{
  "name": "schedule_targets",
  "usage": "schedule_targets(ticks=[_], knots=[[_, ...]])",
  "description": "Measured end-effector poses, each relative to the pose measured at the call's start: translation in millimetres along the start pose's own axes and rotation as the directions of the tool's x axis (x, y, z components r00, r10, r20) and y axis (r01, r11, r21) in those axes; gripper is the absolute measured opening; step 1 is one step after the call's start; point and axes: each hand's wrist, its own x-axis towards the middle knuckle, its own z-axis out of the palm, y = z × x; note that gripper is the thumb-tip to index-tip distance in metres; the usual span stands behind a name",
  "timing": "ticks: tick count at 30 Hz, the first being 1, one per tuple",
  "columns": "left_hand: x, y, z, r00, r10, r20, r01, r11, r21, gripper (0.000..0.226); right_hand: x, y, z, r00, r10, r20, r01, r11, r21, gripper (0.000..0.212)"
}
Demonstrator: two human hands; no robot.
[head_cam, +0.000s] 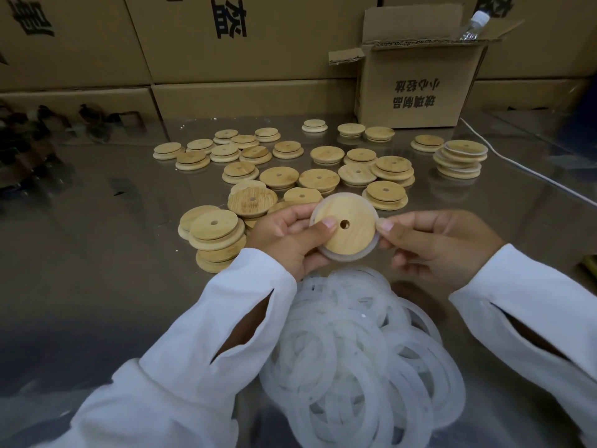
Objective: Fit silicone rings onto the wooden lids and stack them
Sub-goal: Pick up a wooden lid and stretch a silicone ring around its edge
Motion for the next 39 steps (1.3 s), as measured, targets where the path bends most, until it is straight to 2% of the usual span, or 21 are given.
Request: schedule_targets(ticks=[6, 14, 19, 24, 30, 39], knots=[[0, 1, 6, 0.995, -0.042, -0.087, 0.036, 0.997, -0.066, 0.02, -1, 1, 1, 0.998, 0.049, 0.046, -0.055, 0.991, 0.119, 0.003], [1, 3, 9, 0.997, -0.044, -0.056, 0.033, 0.982, -0.185, 0.017, -2, 9, 12, 0.991, -0.121, -0.056, 0.124, 0.99, 0.059, 0.009], [0, -2, 2, 0.998, 0.06, -0.03, -0.06, 0.998, 0.001, 0.019, -1, 10, 11, 0.973, -0.192, -0.125, 0.196, 0.98, 0.025, 0.014], [-1, -2, 1, 0.989, 0.146, -0.02, -0.145, 0.988, 0.044, 0.021, -3, 9, 10, 0.97, -0.208, -0.122, 0.209, 0.978, -0.008, 0.014], [-2, -3, 3, 0.974, 0.223, -0.031, -0.217, 0.965, 0.146, 0.023, -2, 12, 14, 0.973, -0.172, -0.152, 0.183, 0.981, 0.059, 0.015], [-1, -3, 2, 0.978, 0.205, -0.046, -0.2, 0.975, 0.099, 0.019, -4, 11, 15, 0.943, -0.306, -0.129, 0.313, 0.949, 0.037, 0.015]])
